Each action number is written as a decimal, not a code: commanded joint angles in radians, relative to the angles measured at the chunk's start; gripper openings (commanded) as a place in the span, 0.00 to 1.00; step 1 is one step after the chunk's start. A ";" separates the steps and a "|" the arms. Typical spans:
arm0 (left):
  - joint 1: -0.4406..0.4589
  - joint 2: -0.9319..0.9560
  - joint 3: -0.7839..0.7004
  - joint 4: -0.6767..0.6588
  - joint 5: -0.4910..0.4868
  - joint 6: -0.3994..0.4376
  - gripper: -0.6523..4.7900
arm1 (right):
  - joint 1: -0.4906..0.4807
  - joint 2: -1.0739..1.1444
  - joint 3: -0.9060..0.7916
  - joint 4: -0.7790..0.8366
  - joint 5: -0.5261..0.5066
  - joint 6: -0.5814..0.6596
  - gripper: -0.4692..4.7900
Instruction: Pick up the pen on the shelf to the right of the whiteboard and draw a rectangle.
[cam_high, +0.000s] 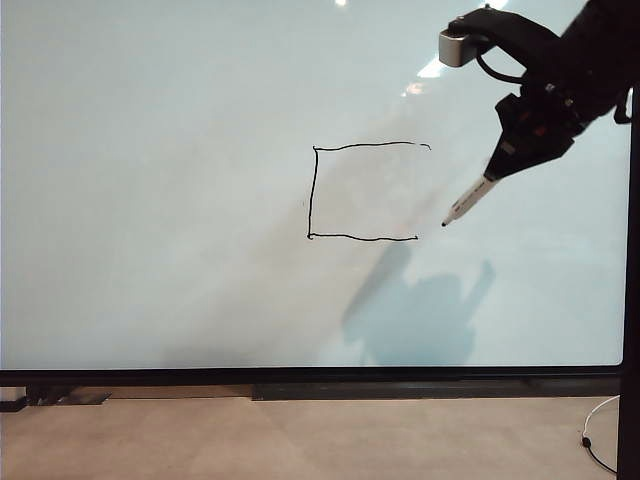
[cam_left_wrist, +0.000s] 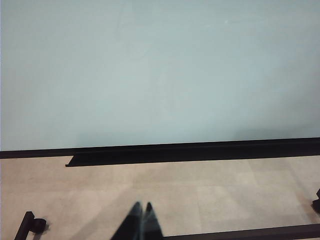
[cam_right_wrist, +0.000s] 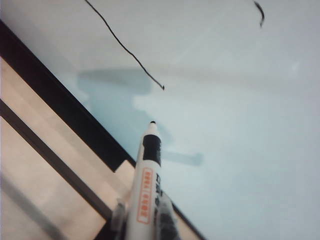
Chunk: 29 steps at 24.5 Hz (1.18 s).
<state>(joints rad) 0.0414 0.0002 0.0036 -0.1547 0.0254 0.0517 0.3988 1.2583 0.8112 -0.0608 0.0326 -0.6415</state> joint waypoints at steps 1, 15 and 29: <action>-0.001 0.000 0.004 0.006 0.001 0.000 0.11 | 0.047 0.041 0.055 -0.062 0.089 -0.153 0.08; 0.000 0.000 0.004 0.006 0.001 0.000 0.11 | 0.069 0.153 0.102 0.026 0.147 -0.362 0.08; 0.000 0.000 0.004 0.006 0.001 0.000 0.11 | 0.069 0.195 0.103 0.148 0.126 -0.354 0.08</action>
<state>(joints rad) 0.0410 0.0002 0.0036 -0.1547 0.0254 0.0517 0.4671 1.4574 0.9089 0.0650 0.1600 -1.0008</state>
